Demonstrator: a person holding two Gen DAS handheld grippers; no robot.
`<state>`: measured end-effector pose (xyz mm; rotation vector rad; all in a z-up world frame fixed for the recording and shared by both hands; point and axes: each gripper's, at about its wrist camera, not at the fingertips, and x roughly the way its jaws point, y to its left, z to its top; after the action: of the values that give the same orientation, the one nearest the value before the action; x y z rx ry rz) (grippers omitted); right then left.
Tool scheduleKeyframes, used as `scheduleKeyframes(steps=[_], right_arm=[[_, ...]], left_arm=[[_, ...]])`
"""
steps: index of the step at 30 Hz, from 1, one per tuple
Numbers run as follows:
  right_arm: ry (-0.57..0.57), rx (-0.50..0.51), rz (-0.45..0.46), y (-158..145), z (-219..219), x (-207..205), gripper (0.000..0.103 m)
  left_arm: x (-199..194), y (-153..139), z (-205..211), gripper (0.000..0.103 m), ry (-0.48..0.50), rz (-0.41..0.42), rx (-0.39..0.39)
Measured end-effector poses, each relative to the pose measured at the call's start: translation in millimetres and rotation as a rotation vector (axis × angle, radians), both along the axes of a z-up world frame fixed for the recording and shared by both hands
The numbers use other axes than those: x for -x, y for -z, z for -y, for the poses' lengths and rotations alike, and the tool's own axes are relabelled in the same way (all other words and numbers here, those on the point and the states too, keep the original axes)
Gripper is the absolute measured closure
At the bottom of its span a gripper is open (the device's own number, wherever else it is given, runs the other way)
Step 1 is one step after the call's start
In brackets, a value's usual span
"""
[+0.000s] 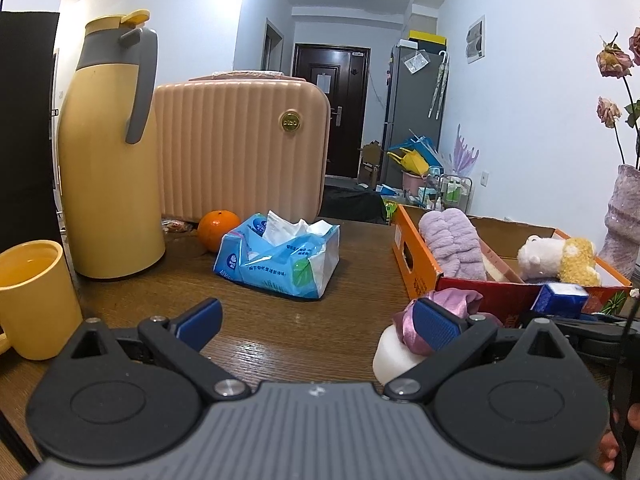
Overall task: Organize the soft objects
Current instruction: 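Grasp the blue printed carton with the right tool and lift it, then reach the left tool to the white round puff and close on it while the right tool holds the carton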
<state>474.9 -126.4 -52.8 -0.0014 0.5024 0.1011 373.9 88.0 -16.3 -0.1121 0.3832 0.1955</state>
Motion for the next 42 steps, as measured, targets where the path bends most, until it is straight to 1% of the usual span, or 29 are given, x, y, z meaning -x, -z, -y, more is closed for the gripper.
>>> scheduleKeyframes(steps=[11,19,26,30,35,40,42], right_arm=[[0.007,-0.001,0.093,-9.8,15.5,28.6,0.053],[0.014,0.008,0.126,-12.7,31.0,46.8,0.053],[0.029,0.005,0.135,-14.3,47.1,57.1,0.053],[0.032,0.008,0.142,-15.0,53.4,59.9,0.053],[0.044,0.009,0.145,-15.0,61.5,62.1,0.053],[0.060,-0.010,0.139,-15.0,69.5,60.5,0.053],[0.057,-0.013,0.138,-14.8,69.1,60.6,0.053]], left_arm=[[-3.9,3.1,-13.2,0.000,-0.010,-0.030,0.014],[-4.9,6.1,-15.0,0.000,0.018,-0.054,0.007],[-4.0,6.1,-18.1,0.000,0.020,-0.064,0.007],[-2.2,6.3,-15.9,0.000,0.051,-0.068,0.004],[-3.0,9.8,-9.6,0.000,0.113,-0.100,0.007],[-4.5,16.9,5.9,0.000,0.185,-0.133,-0.028],[-6.2,21.2,12.2,0.000,0.199,-0.147,-0.051]])
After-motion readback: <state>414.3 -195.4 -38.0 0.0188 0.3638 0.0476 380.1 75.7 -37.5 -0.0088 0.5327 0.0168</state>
